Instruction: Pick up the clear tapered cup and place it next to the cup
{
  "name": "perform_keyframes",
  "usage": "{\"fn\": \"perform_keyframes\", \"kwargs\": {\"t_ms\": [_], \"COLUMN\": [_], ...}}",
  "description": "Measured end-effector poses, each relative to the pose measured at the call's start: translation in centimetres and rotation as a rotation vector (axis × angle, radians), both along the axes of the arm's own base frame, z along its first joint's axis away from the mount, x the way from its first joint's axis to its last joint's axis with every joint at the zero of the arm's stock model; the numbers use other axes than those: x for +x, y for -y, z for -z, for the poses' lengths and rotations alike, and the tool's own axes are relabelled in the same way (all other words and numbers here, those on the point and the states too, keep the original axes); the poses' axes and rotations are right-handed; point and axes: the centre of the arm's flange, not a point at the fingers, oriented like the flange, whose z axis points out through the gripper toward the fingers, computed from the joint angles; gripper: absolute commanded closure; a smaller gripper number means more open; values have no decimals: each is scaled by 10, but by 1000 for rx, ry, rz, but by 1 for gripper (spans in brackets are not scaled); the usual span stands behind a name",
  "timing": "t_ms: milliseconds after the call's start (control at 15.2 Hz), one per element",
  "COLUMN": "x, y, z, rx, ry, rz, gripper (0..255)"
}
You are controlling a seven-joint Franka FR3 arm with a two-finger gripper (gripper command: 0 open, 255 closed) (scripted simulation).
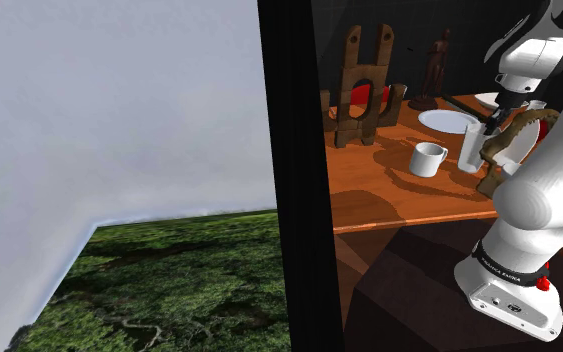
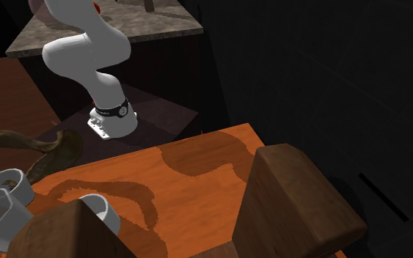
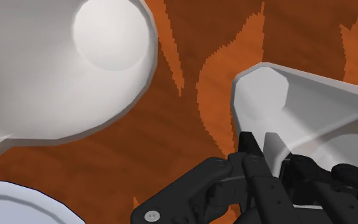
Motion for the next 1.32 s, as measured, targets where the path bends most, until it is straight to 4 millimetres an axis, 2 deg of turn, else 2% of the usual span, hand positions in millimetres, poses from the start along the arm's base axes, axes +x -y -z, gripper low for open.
{"fn": "perform_keyframes", "kwargs": {"t_ms": [198, 264, 660, 990, 1320], "x": [0, 0, 0, -5, -4], "y": [0, 0, 0, 5, 5], "z": [0, 0, 0, -43, -49], "rx": [0, 0, 0, -1, -1], "ry": [0, 0, 0, 2, 0], "rz": [0, 0, 0, 0, 0], "gripper": [255, 0, 0, 0, 0]}}
